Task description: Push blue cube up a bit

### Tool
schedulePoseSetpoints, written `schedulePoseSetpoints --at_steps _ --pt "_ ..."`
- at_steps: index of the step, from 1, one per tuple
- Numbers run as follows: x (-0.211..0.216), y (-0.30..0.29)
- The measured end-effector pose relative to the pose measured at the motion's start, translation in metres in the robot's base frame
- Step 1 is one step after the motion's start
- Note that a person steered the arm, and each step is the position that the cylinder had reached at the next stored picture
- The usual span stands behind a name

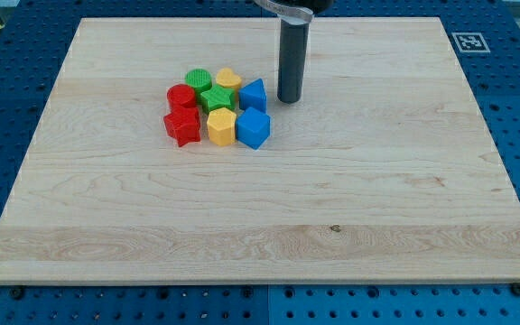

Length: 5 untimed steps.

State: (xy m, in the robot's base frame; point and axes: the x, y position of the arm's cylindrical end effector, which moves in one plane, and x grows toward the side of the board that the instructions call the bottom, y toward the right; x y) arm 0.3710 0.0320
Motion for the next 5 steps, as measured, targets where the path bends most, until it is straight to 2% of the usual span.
schedulePoseSetpoints --at_steps 3,4,5 --pt "0.000 -0.021" --pt "0.003 -0.001" --pt "0.035 0.049"
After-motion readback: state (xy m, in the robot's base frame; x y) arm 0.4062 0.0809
